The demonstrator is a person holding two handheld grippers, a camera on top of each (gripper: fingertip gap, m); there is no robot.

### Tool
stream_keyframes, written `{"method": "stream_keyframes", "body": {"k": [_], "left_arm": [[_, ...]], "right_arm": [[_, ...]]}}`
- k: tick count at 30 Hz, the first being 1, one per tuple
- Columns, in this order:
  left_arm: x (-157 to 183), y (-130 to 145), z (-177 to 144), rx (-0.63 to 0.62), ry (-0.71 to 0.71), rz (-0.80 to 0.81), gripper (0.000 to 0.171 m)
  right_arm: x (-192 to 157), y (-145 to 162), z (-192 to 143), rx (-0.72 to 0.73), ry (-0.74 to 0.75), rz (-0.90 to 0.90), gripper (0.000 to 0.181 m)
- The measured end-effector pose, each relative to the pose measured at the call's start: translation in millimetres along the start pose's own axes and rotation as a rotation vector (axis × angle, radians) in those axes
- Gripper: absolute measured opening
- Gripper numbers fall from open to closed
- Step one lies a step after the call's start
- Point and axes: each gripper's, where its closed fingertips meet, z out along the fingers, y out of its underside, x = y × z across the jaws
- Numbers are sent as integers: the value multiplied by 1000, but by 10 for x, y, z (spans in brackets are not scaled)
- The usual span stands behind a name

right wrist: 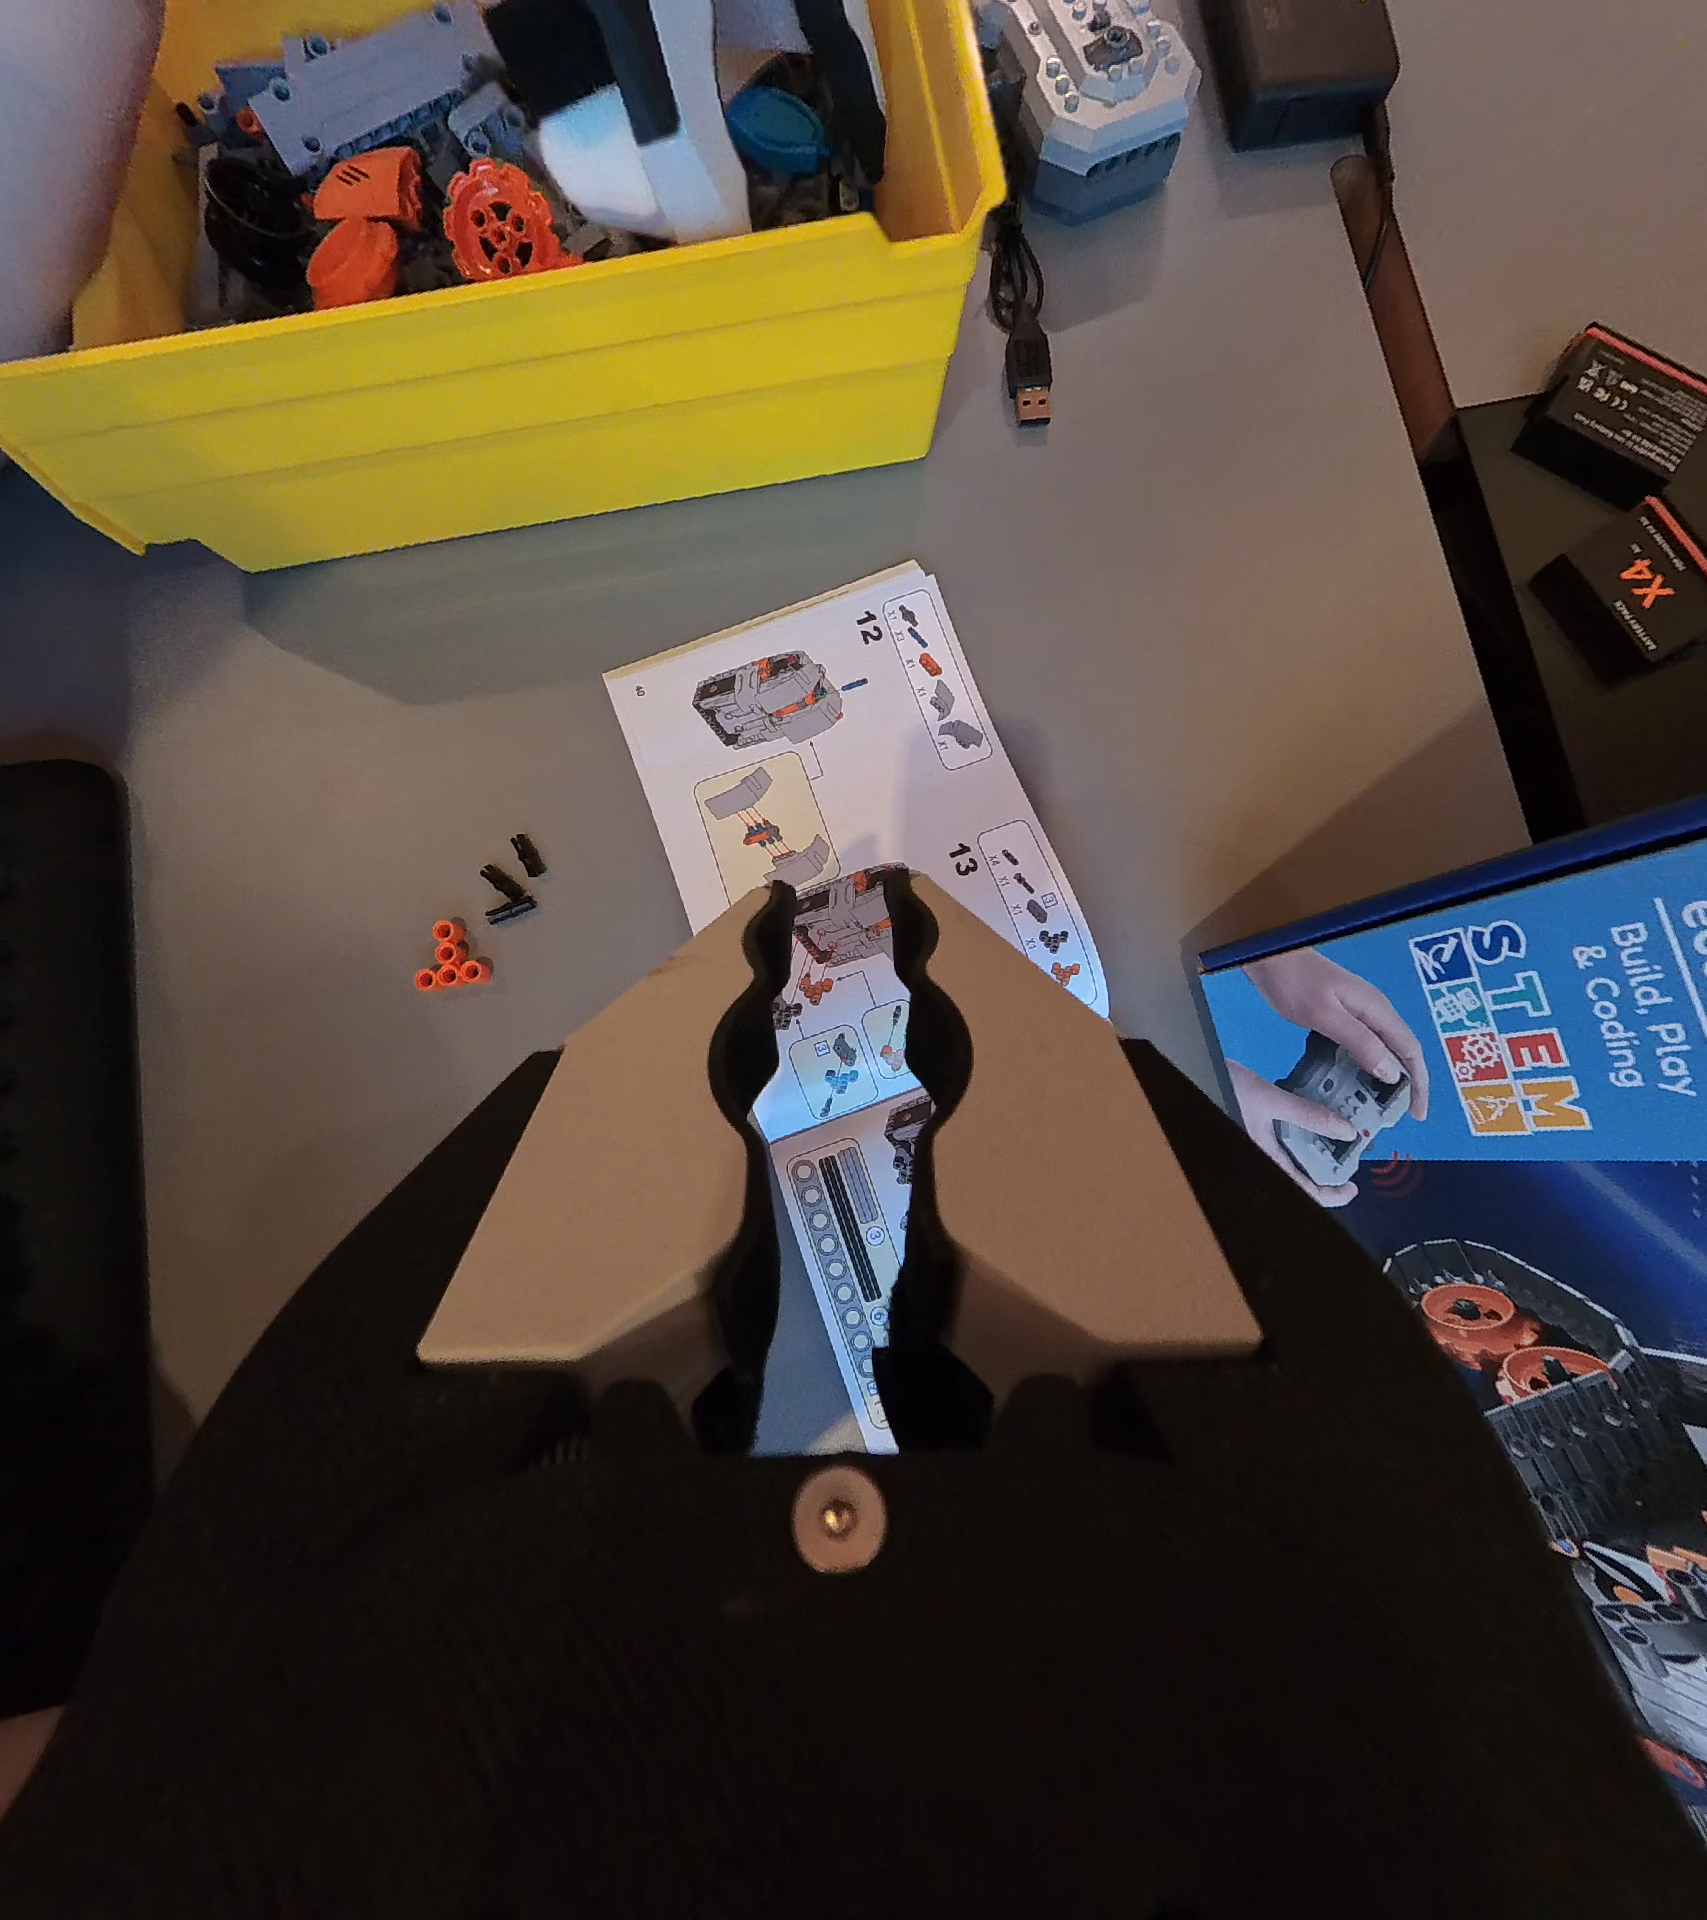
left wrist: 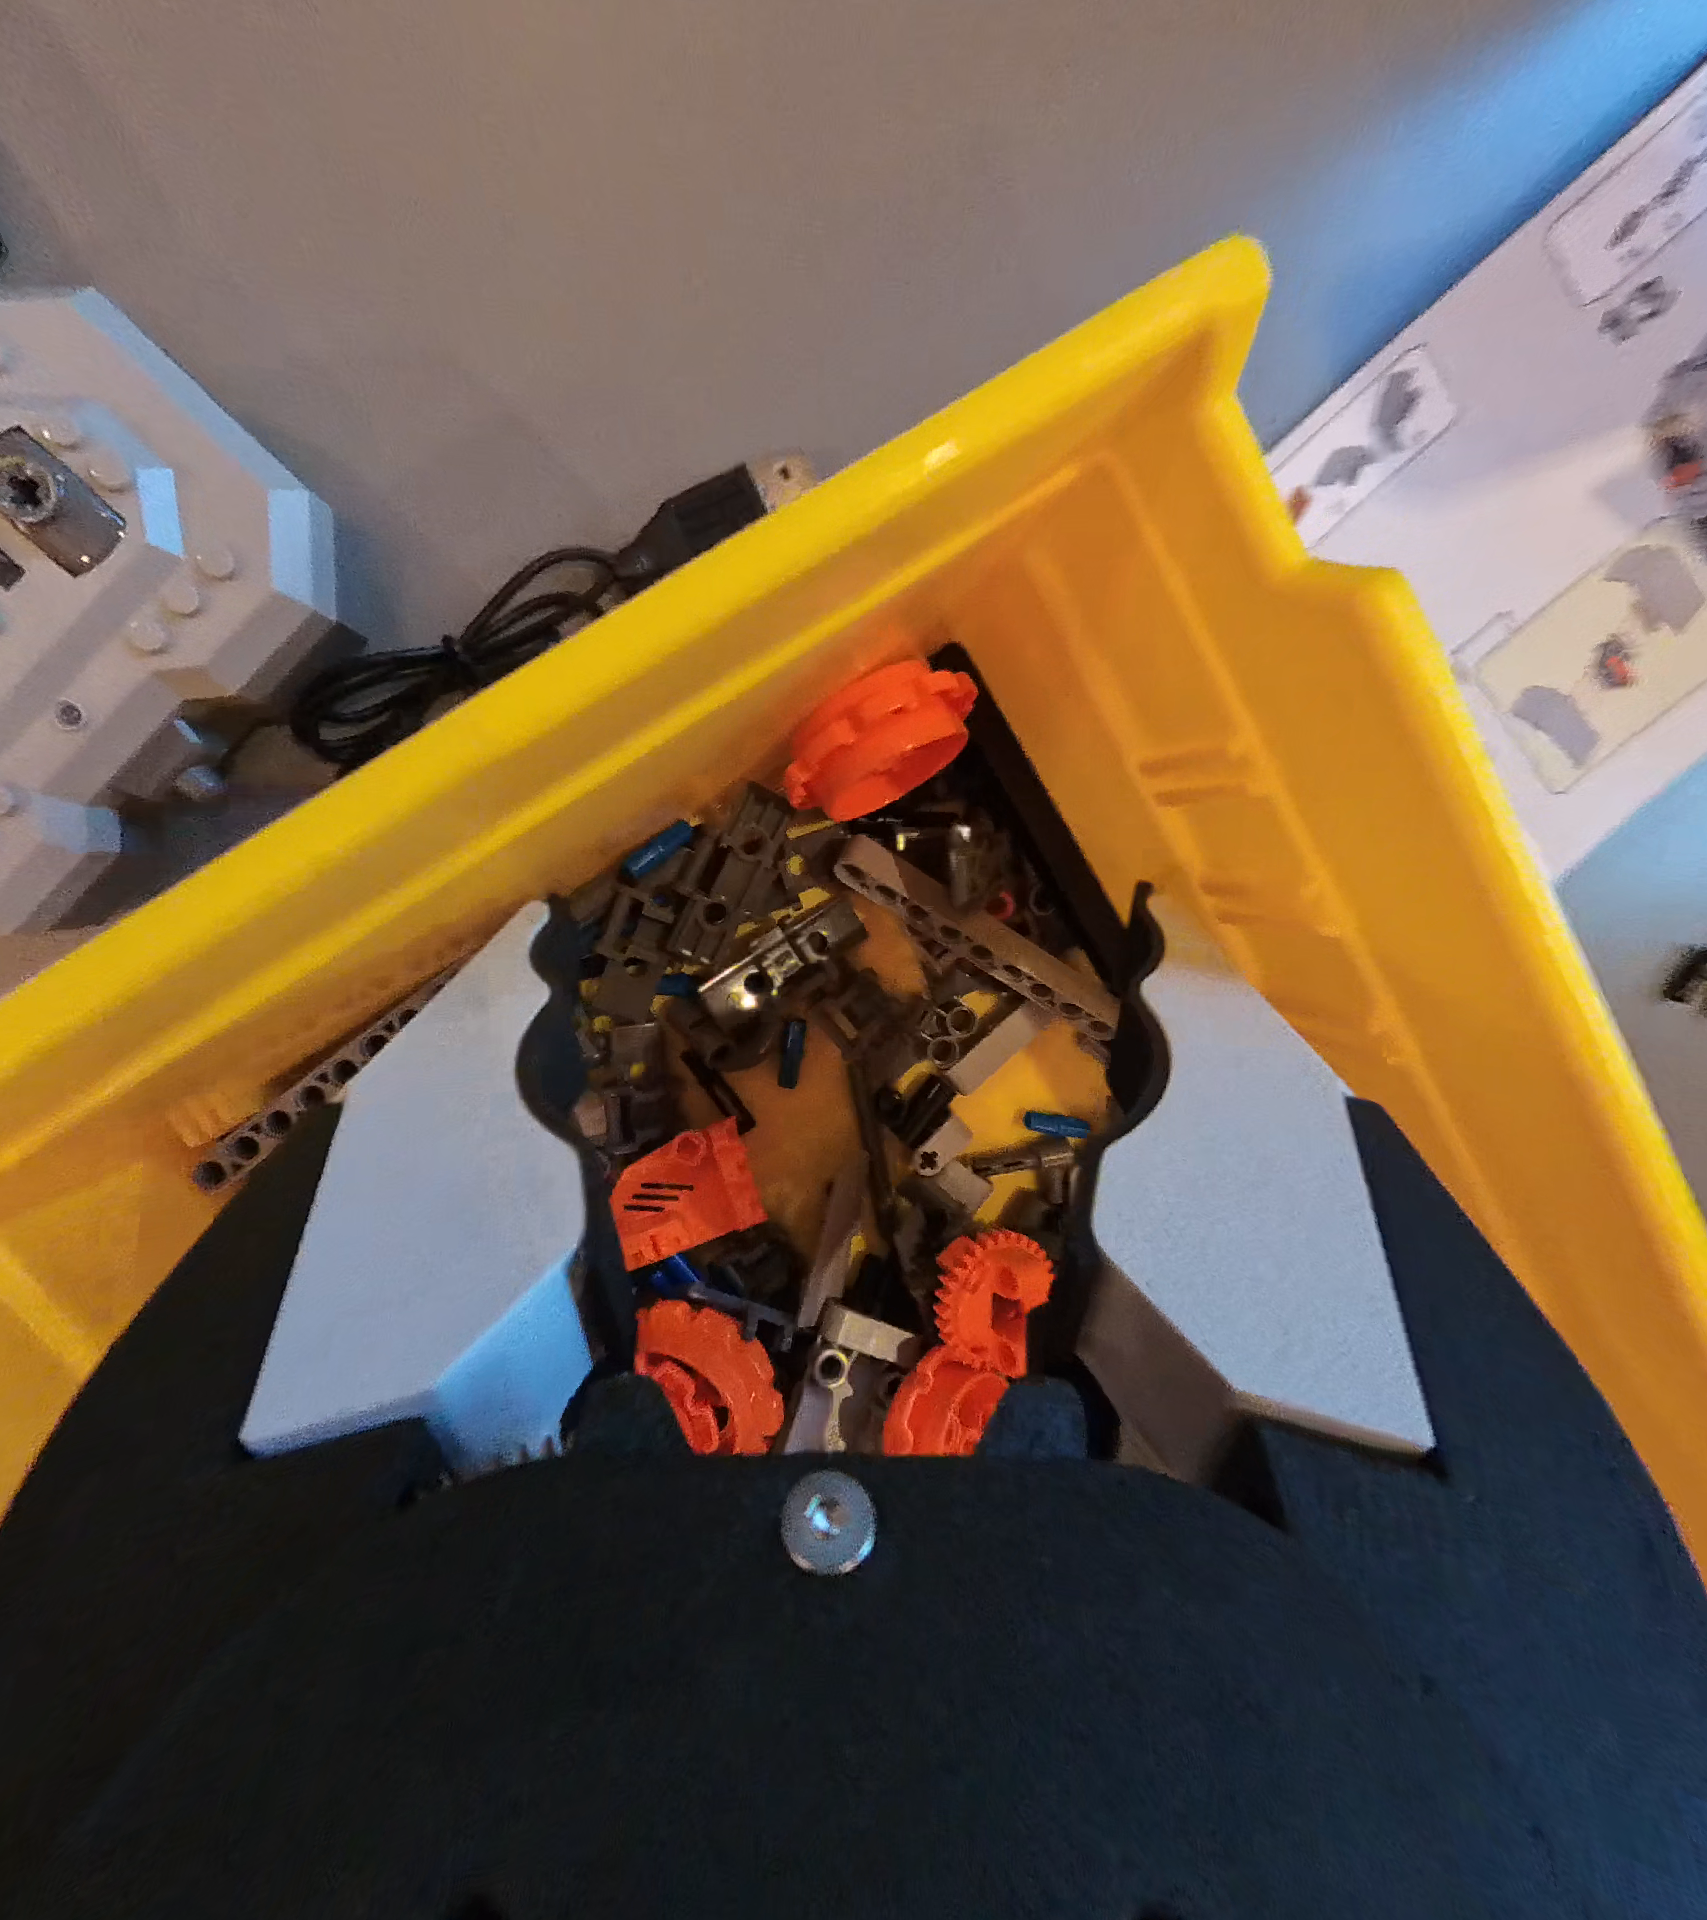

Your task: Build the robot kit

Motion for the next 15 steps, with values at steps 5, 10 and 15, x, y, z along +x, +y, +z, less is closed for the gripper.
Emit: {"method": "stream_keyframes", "body": {"k": [5,10,15], "left_arm": [[-24,67,197,-133,-119,65,89],[5,254,179,-233,-113,59,55],[60,396,20,-241,18,-16,23]], "right_arm": [[-9,0,0,-1,-2,-5,18],[4,5,-8,0,1,0,18],[2,11,15,-8,1,0,18]]}}
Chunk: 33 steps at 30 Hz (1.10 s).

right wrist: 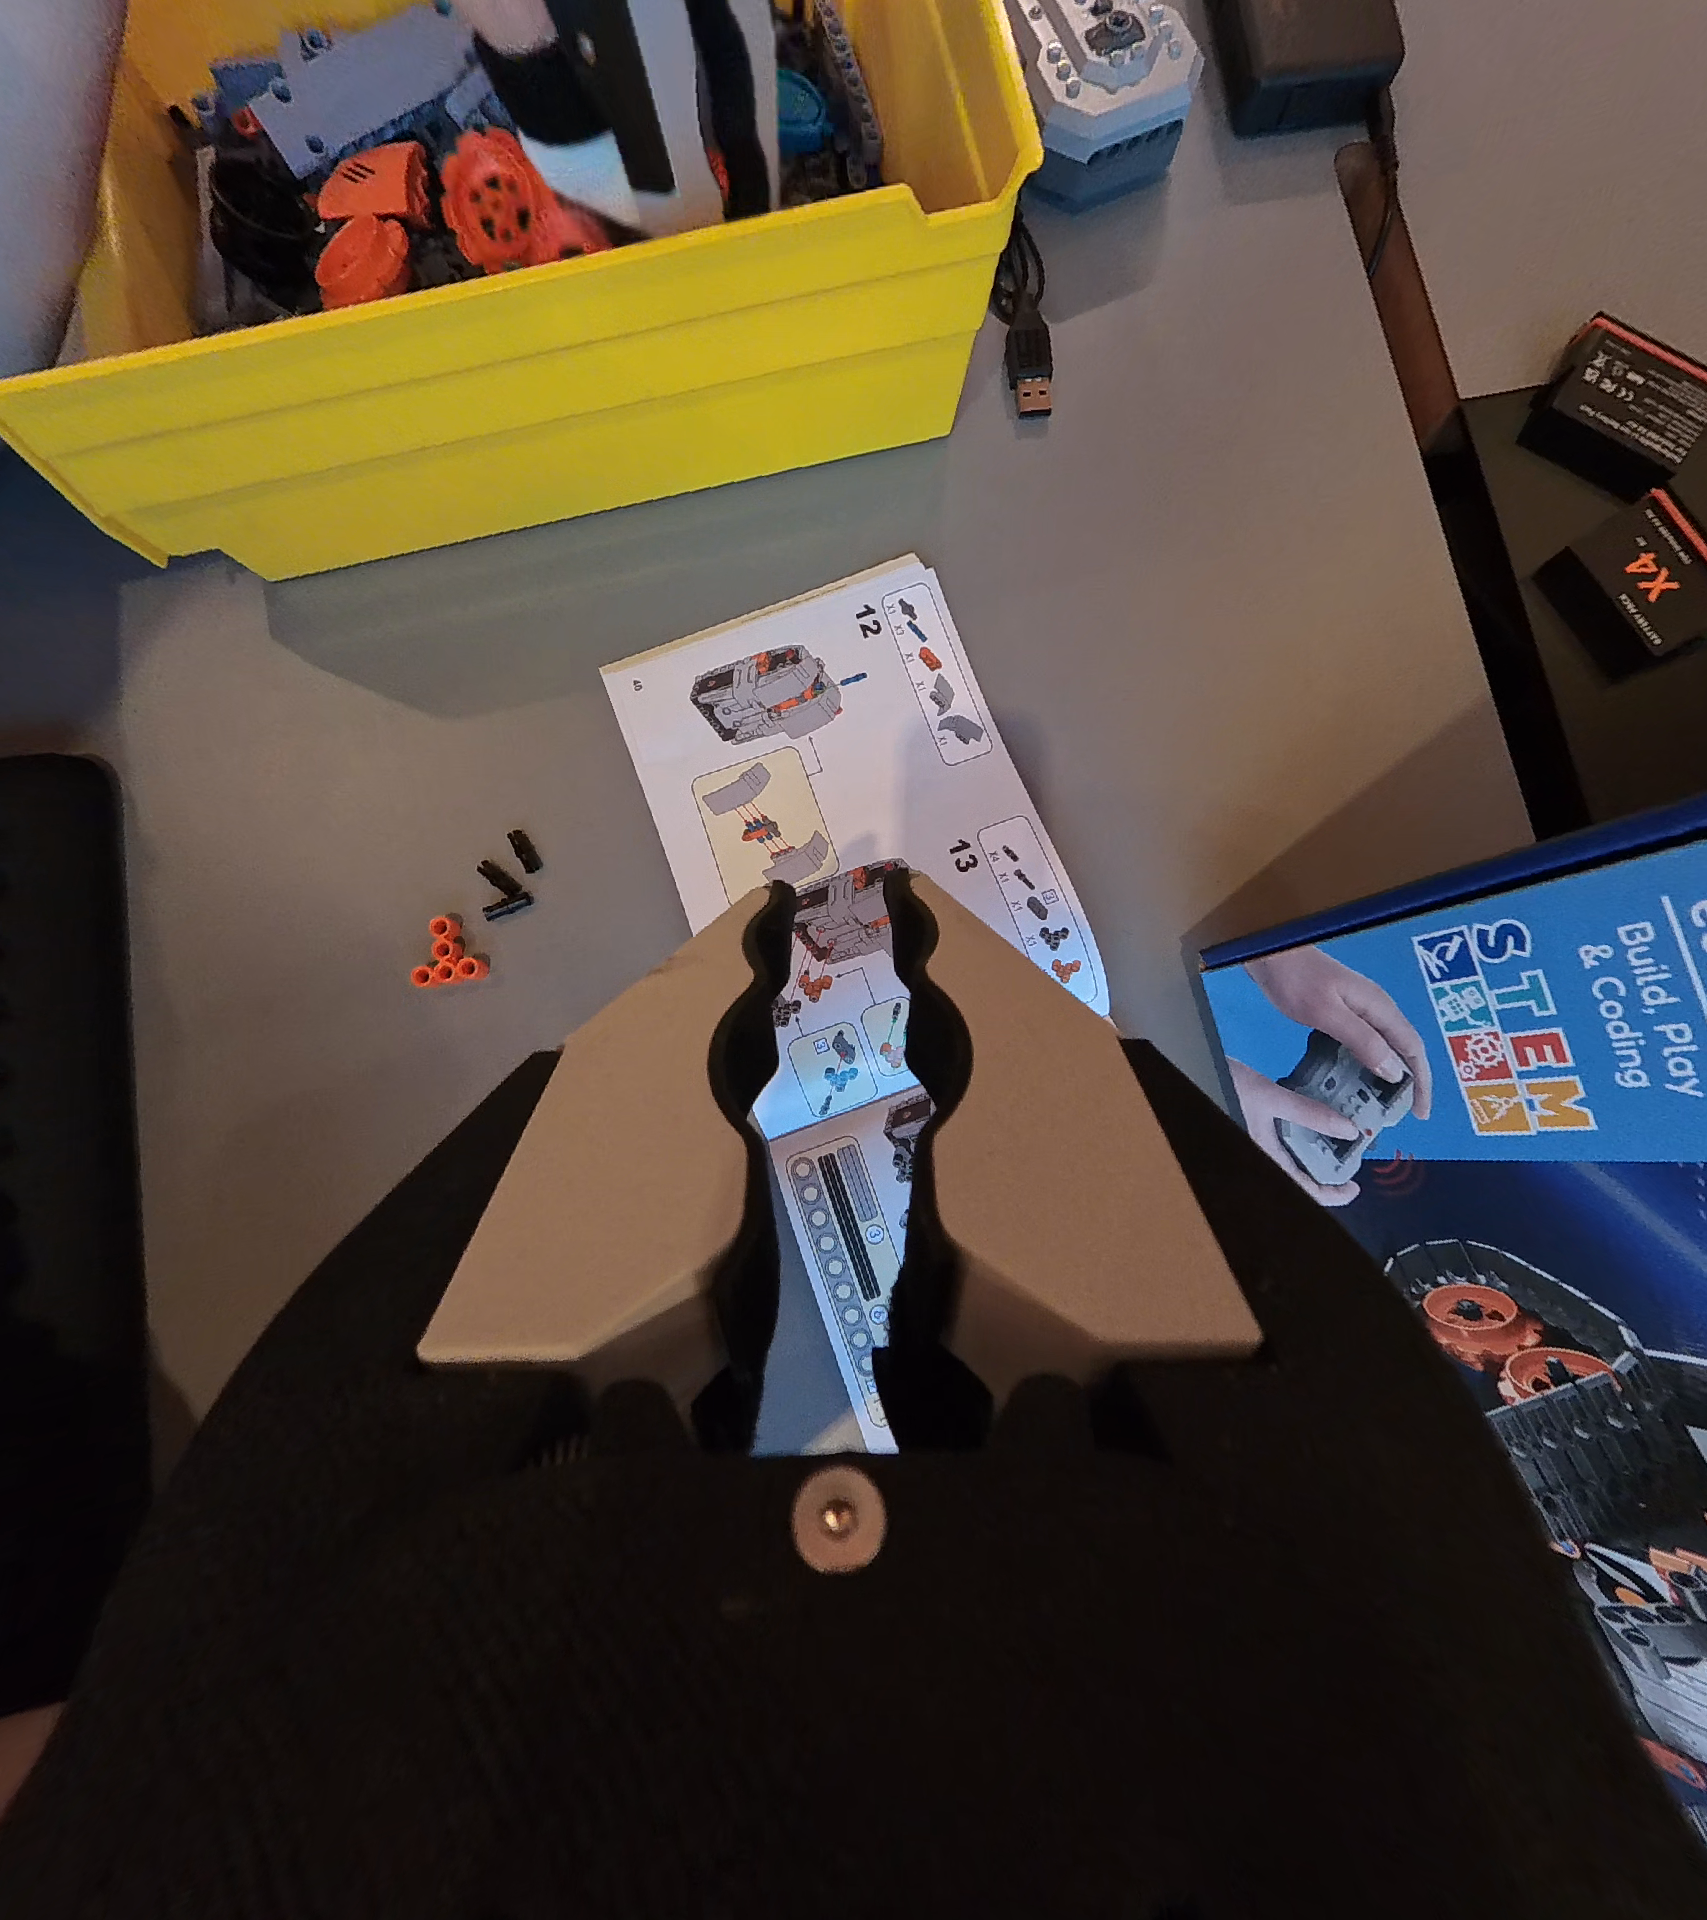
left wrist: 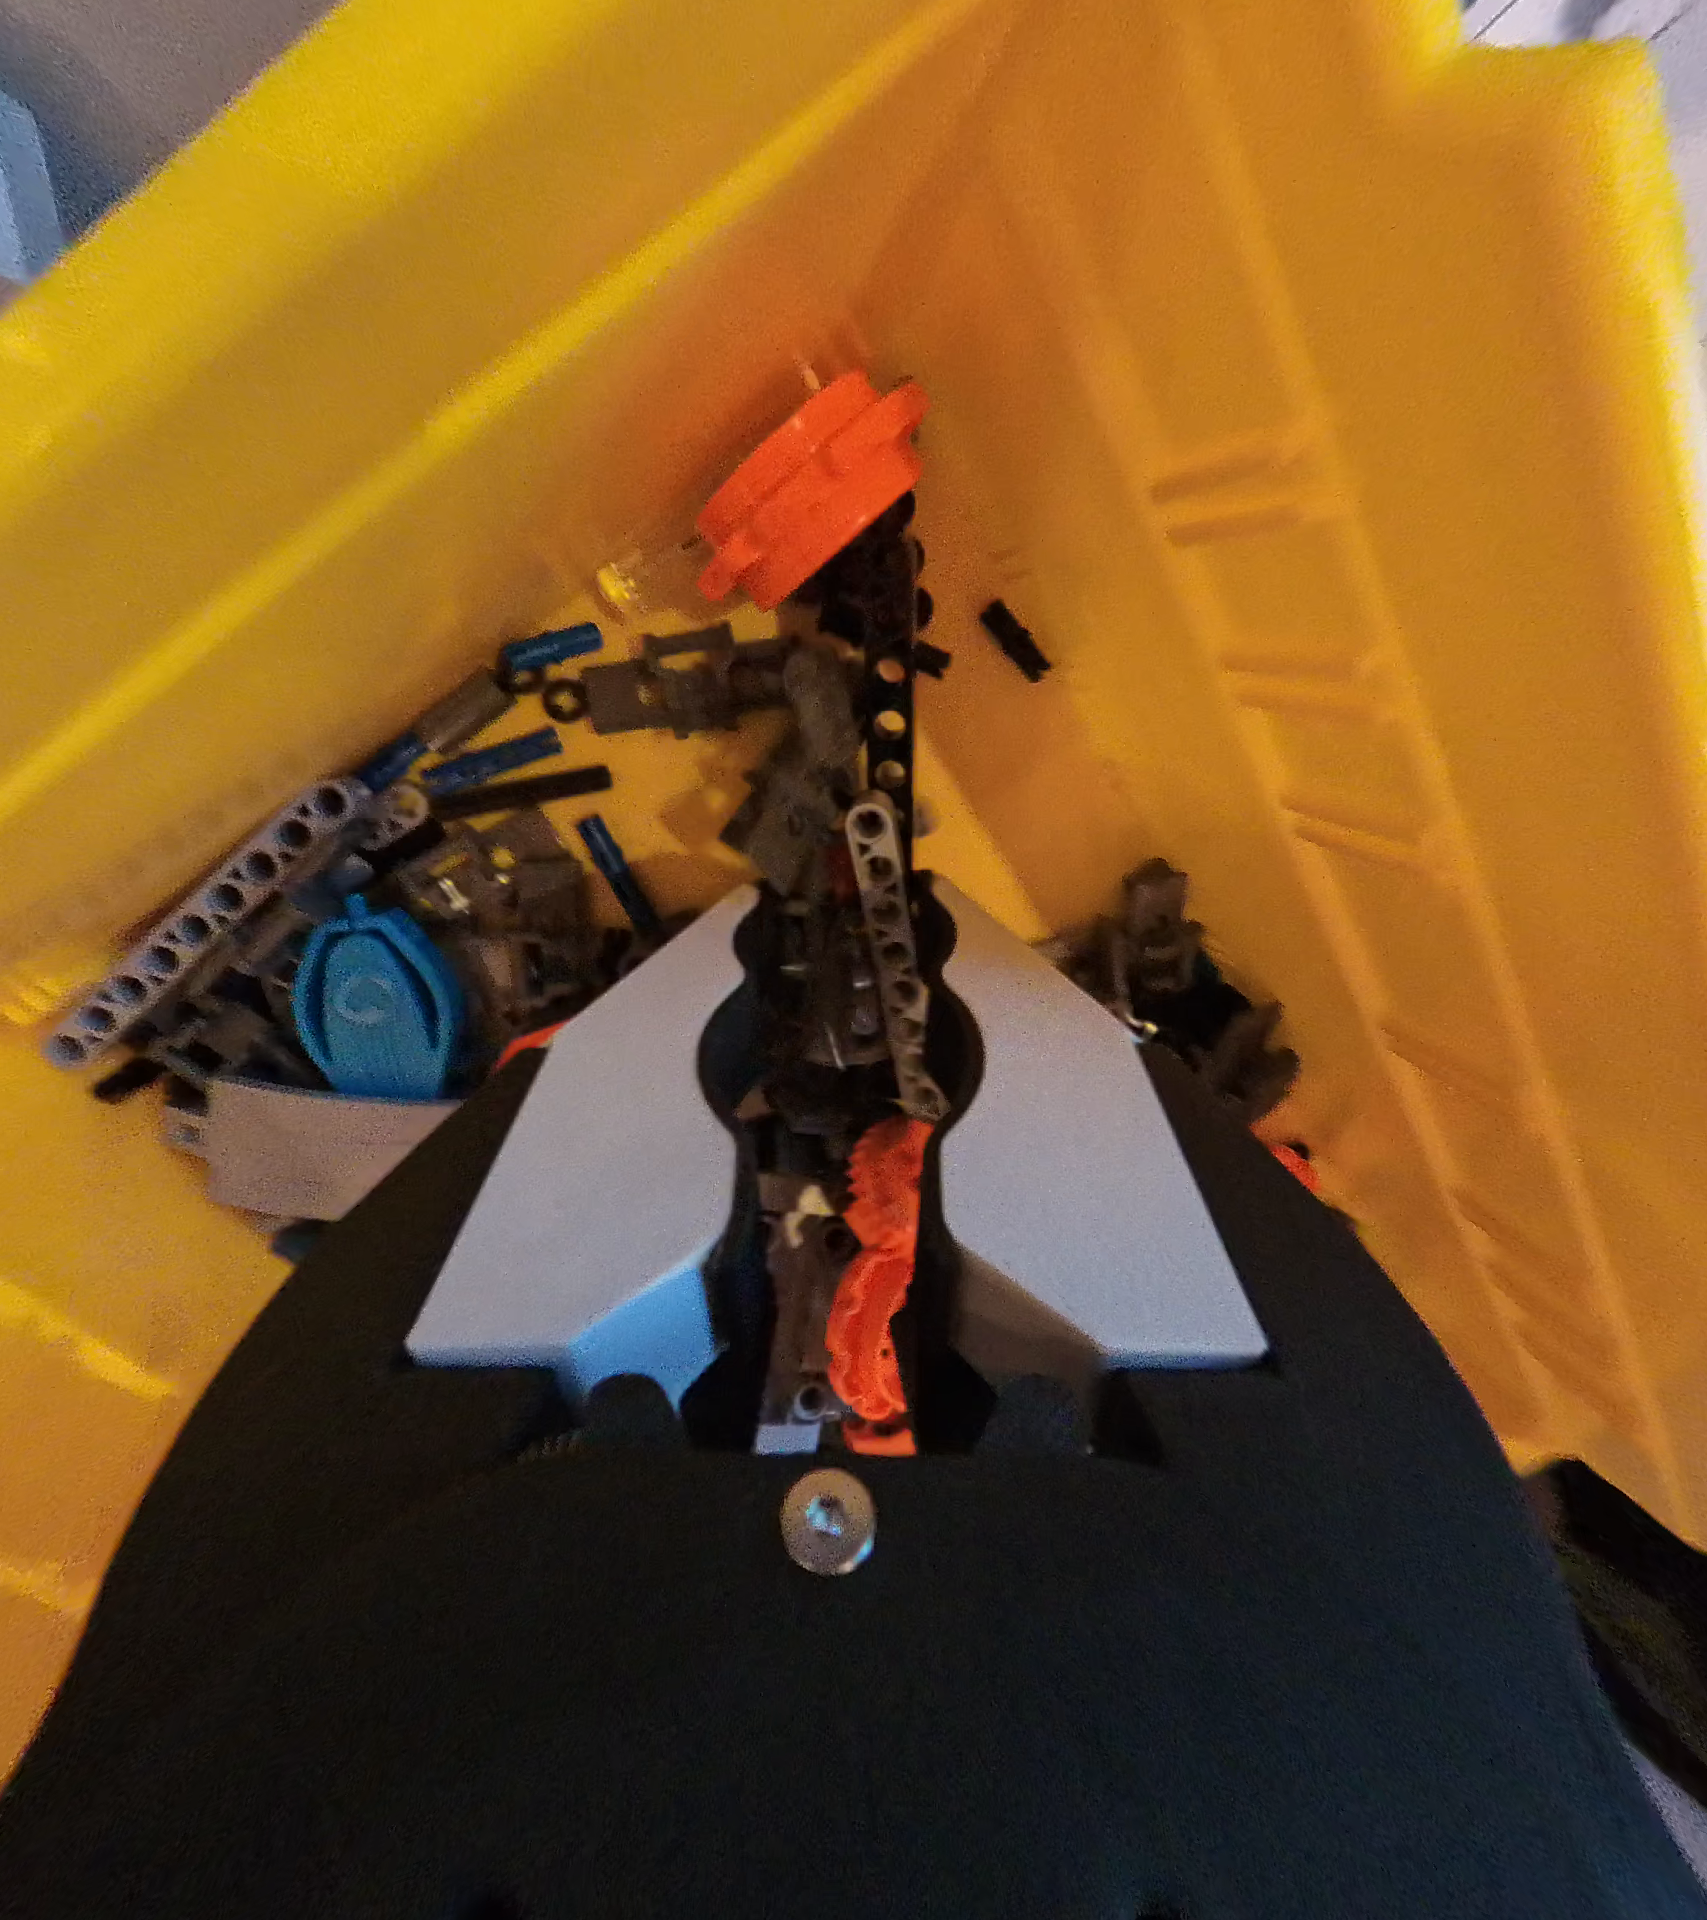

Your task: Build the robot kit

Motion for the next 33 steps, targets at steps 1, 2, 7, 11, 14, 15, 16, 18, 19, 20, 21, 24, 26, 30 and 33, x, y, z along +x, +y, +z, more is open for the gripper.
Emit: {"method": "stream_keyframes", "body": {"k": [1,2,7,11,14,15,16,18,19,20,21,24,26,30,33], "left_arm": [[20,16,-32,7,38,-26,18],[17,34,-59,11,59,-52,18],[-61,97,-164,30,86,-157,15],[-281,83,-201,60,-19,-214,16],[-360,102,-217,61,-63,-228,19],[-355,43,-264,98,-64,-232,21],[-318,-39,-327,148,-51,-231,23],[-122,-257,-470,268,26,-170,23],[7,-349,-526,319,64,-100,18],[122,-391,-546,340,82,-15,12],[195,-408,-538,350,74,68,15],[255,-458,-464,391,31,233,20],[265,-414,-389,375,45,284,32],[314,-297,-319,367,14,436,33],[388,-287,-297,329,-27,605,33]], "right_arm": [[-3,4,11,-3,-2,0,18],[-5,8,21,-7,-4,0,18],[-13,20,51,-18,-8,-4,18],[0,30,56,-21,-6,1,18],[1,25,54,-18,-5,2,17],[0,21,53,-17,-5,2,17],[-4,19,56,-17,-6,1,18],[-8,22,61,-21,-7,-2,18],[-9,24,64,-21,-7,-3,18],[-11,25,65,-22,-9,-4,18],[-12,25,65,-21,-10,-3,18],[-12,24,59,-18,-12,-3,18],[-19,20,52,-14,-15,-6,18],[-12,37,30,-14,-17,-10,18],[0,22,21,2,-23,0,18]]}}
